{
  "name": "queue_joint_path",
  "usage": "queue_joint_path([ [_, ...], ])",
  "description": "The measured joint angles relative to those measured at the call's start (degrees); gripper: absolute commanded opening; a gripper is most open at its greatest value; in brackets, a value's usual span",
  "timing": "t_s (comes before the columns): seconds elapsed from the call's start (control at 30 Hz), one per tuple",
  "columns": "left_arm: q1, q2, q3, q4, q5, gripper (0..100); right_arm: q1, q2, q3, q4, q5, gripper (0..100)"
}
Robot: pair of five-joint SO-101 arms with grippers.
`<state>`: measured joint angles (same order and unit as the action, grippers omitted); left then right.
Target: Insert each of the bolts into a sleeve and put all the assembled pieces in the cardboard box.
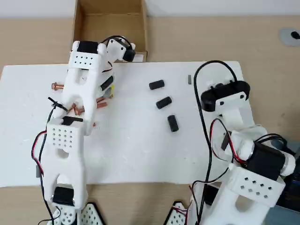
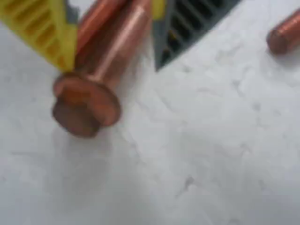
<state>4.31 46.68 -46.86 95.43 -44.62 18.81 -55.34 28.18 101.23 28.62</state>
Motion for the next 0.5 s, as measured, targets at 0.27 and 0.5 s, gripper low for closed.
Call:
queue_joint_path([
  [0.27, 0.00, 7.21, -5.01, 0.09, -0.09, 12, 0.00, 0.00, 0.00, 0.00, 0.00, 1.0],
  [0.5, 0.00, 10.55, -8.09, 0.44, -0.18, 1, 0.00, 0.00, 0.00, 0.00, 0.00, 1.0],
])
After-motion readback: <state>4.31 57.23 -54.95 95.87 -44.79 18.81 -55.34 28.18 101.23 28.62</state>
